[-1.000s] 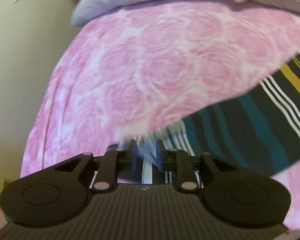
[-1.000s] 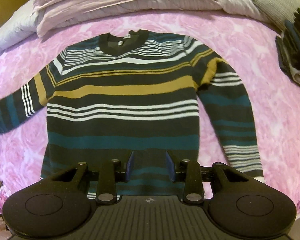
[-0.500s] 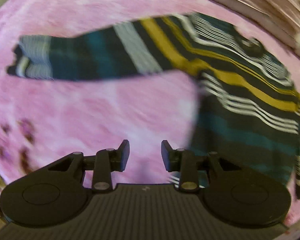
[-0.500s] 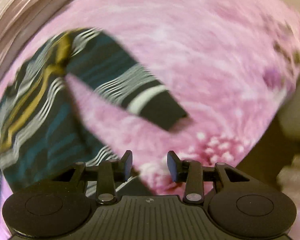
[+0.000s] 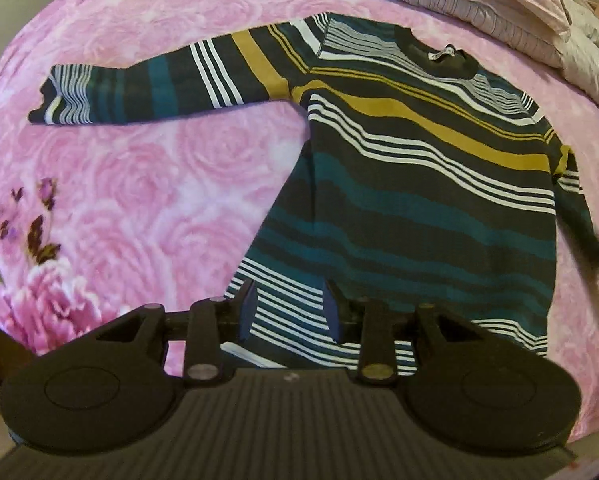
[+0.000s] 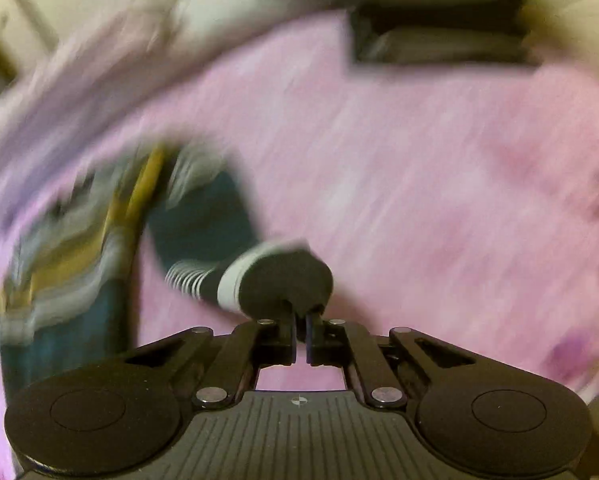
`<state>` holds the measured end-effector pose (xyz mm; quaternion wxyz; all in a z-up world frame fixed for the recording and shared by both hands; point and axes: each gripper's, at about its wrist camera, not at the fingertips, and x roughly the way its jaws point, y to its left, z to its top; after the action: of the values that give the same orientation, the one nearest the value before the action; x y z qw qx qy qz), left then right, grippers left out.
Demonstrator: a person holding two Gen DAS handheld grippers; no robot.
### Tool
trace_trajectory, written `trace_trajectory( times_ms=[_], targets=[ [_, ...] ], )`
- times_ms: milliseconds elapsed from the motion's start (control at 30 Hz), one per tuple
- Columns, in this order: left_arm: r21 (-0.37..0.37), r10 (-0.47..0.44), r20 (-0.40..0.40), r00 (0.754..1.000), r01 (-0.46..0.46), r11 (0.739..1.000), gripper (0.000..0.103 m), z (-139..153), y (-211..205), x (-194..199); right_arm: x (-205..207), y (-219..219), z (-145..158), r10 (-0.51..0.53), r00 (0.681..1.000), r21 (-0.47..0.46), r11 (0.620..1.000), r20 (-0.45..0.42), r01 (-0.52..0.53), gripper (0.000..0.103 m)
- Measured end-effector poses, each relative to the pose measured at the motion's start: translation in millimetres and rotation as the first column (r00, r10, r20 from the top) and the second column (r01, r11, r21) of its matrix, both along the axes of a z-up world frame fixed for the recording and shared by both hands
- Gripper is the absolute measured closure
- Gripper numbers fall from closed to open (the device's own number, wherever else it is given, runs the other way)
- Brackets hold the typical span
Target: Fold large clothes
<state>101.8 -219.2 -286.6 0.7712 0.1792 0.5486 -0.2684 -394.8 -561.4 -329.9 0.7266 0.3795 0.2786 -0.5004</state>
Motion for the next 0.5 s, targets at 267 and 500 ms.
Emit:
trace_trajectory(
  times_ms=[267,500],
  targets=[
    [-0.004,-0.014,0.03,0.999,0.014,1.0,0.071,11,-2,-15,-41,-137,59,-0.052,0.986,-0.19,0.982,-0.158,0.022,0.103],
    [0.078,-0.011,0.006,1.0,0.011,0.997,0.069,-14,33,-5,-38,-122,11,-0.109,0.99,-0.035,0.994,-0.089,0.106,0.061]
  ],
)
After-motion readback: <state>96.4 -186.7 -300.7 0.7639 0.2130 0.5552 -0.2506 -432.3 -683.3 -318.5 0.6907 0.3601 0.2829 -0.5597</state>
